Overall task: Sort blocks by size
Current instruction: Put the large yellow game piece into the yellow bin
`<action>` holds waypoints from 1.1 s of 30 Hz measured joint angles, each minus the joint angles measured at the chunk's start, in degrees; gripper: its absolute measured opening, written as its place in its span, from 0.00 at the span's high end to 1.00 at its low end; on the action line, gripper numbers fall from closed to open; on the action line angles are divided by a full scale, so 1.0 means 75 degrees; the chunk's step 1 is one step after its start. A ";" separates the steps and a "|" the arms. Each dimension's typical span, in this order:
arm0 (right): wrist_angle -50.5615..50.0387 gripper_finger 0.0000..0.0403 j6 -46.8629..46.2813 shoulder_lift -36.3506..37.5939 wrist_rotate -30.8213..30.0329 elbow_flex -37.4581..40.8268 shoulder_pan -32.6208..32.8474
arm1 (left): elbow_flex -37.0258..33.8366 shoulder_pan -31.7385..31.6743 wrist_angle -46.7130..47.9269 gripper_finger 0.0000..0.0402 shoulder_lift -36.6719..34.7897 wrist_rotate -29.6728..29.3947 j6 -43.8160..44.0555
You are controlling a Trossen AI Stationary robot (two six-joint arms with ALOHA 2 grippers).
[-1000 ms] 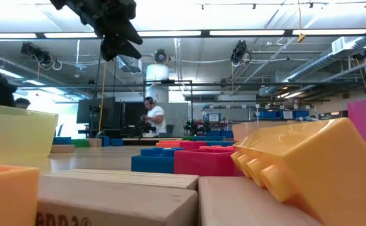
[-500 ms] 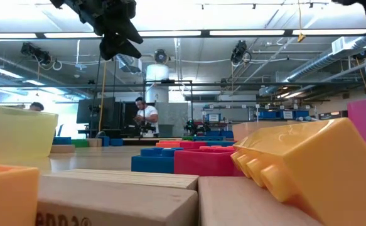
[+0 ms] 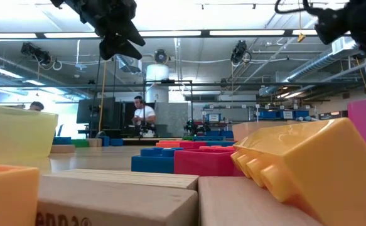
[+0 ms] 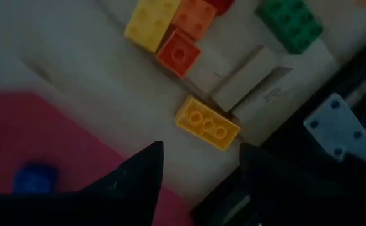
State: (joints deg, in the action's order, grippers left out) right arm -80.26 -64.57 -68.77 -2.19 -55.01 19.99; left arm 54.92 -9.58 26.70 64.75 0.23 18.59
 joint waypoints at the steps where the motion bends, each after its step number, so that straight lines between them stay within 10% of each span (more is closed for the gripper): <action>1: 0.0083 0.43 0.0378 0.0188 0.0096 0.0203 -0.0082 | 0.0000 0.0000 -0.0003 0.47 0.0010 -0.0096 -0.0017; 12: 0.1389 0.44 0.4890 0.1116 -0.0061 0.1784 0.0125 | 0.0000 0.0000 -0.0067 0.47 0.0021 -0.0363 0.0211; 33: 0.2520 0.31 0.5760 -0.1409 0.0238 0.2222 0.0111 | 0.0003 0.0000 -0.1189 0.47 0.0044 -0.0419 0.0976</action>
State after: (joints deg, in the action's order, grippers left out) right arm -61.36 -21.37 -79.34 -0.40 -38.35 20.82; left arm 54.94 -9.58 17.78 65.08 -2.92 25.91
